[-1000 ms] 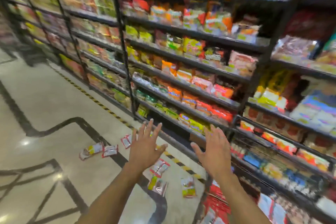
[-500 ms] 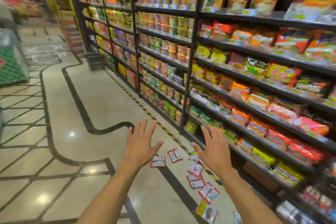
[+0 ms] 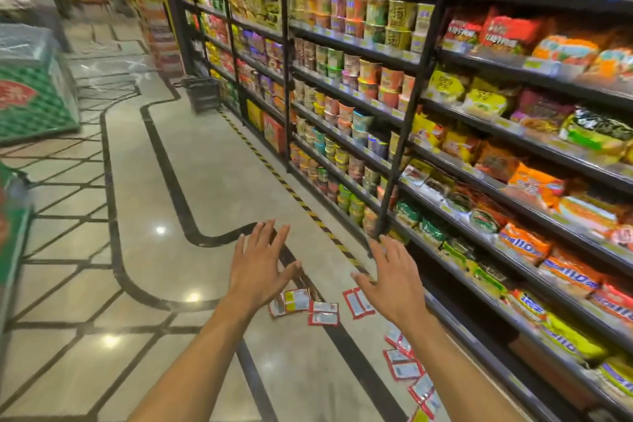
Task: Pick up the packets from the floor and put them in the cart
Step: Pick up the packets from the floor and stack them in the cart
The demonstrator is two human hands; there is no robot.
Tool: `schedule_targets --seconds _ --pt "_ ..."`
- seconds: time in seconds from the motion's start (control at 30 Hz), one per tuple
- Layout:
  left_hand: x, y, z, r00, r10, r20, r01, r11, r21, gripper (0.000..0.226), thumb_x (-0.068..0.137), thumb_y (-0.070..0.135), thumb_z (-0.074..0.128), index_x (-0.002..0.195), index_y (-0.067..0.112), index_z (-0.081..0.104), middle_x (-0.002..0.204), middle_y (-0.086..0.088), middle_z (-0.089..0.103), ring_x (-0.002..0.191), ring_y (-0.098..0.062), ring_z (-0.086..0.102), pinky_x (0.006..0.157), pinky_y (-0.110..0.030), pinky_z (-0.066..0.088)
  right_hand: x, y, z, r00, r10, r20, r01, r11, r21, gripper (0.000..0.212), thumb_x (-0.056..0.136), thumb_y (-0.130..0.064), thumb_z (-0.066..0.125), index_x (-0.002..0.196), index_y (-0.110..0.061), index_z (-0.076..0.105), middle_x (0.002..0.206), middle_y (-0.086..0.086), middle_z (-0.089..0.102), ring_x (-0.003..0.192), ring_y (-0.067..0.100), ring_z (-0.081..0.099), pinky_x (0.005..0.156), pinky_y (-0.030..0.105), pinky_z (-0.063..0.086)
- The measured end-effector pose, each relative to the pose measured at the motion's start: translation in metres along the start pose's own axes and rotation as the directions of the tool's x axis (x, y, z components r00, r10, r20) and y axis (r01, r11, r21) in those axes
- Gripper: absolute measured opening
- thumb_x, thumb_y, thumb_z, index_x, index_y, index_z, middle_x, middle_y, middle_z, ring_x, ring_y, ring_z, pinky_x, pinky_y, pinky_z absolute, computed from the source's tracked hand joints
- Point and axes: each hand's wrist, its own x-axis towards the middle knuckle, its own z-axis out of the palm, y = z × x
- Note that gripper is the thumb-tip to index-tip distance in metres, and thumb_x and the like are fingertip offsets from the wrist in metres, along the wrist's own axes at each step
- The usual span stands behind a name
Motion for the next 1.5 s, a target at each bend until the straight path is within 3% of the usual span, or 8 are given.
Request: schedule_targets --seconds 0.2,0.63,0.77,0.9,1.07,1.2,1.37,1.5 --pt "0.102 -0.035 0.037 0.997 -0.019 0.078 0.016 0.999 0.033 0.082 0.096 0.074 0.037 0.165 0.038 0.01 0.176 0.0 0.004 0.162 -0.024 0.004 0.129 -0.052 0.008 0.116 0.001 0.043 0.999 -0.004 0.051 0.003 1.0 0.013 0.078 0.095 -0.073 0.049 0.158 -0.028 0.035 0.165 0.003 0.036 0.154 0.028 0.029 0.125 0.046 0.027" --pt "0.287 -0.117 0.167 0.943 0.037 0.33 -0.046 0.999 0.02 0.084 0.095 0.075 0.036 0.166 0.035 0.015 0.175 -0.002 0.01 0.162 -0.029 0.01 0.127 -0.056 0.009 0.294 0.016 0.176 0.965 0.109 0.24 -0.116 0.993 0.015 0.078 0.097 -0.07 0.047 0.161 -0.031 0.028 0.171 0.003 0.027 0.157 0.029 0.023 0.126 0.049 0.024" --pt "0.339 -0.15 0.215 0.899 0.062 0.434 -0.058 0.998 -0.023 0.083 0.096 0.071 0.044 0.165 0.033 0.02 0.174 -0.004 0.019 0.161 -0.029 0.016 0.126 -0.056 0.014 0.346 0.014 0.223 0.946 0.185 0.266 -0.188 0.982 -0.016 0.078 0.093 -0.067 0.058 0.156 -0.025 0.041 0.163 0.007 0.042 0.151 0.033 0.038 0.123 0.05 0.031" --pt "0.39 -0.181 0.266 0.861 0.076 0.503 -0.052 0.997 -0.06 0.084 0.091 0.073 0.03 0.165 0.036 0.017 0.174 -0.003 0.019 0.16 -0.028 0.017 0.126 -0.056 0.015 0.39 0.014 0.281 0.936 0.217 0.279 -0.224 0.975 -0.007 0.075 0.089 -0.057 0.072 0.149 -0.018 0.053 0.155 0.013 0.052 0.142 0.039 0.05 0.116 0.052 0.041" --pt "0.431 -0.226 0.352 0.805 0.05 0.591 -0.024 0.998 -0.05 0.081 0.094 0.068 0.037 0.165 0.037 0.014 0.174 -0.003 0.015 0.161 -0.028 0.013 0.127 -0.055 0.013 0.436 0.021 0.378 0.911 0.163 0.38 -0.182 0.983 0.015 0.078 0.089 -0.066 0.06 0.152 -0.022 0.048 0.157 0.009 0.05 0.146 0.032 0.046 0.118 0.049 0.042" --pt "0.447 -0.255 0.438 0.755 0.02 0.655 0.001 0.999 -0.032 0.08 0.099 0.063 0.044 0.166 0.037 0.009 0.175 -0.001 0.011 0.161 -0.026 0.01 0.127 -0.053 0.01 0.464 0.03 0.475 0.883 0.099 0.46 -0.133 0.99 0.041 0.079 0.089 -0.07 0.049 0.148 -0.017 0.054 0.152 0.013 0.055 0.141 0.036 0.052 0.113 0.051 0.047" --pt "0.448 -0.29 0.581 0.715 -0.041 0.698 0.077 0.997 -0.02 0.082 0.094 0.064 0.042 0.166 0.038 0.011 0.174 -0.003 0.017 0.161 -0.026 0.014 0.127 -0.051 0.01 0.496 0.042 0.618 0.87 -0.005 0.493 -0.064 0.99 0.123 0.076 0.085 -0.058 0.062 0.142 -0.008 0.059 0.139 0.017 0.064 0.127 0.039 0.061 0.109 0.047 0.049" --pt "0.426 -0.317 0.704 0.67 -0.065 0.739 0.094 0.996 0.003 0.082 0.097 0.062 0.05 0.165 0.038 0.011 0.173 -0.002 0.019 0.16 -0.025 0.015 0.128 -0.05 0.01 0.51 0.056 0.748 0.825 -0.09 0.558 0.013 0.99 0.141 0.082 0.079 -0.047 0.082 0.144 -0.005 0.055 0.141 0.02 0.061 0.129 0.043 0.058 0.109 0.049 0.048"
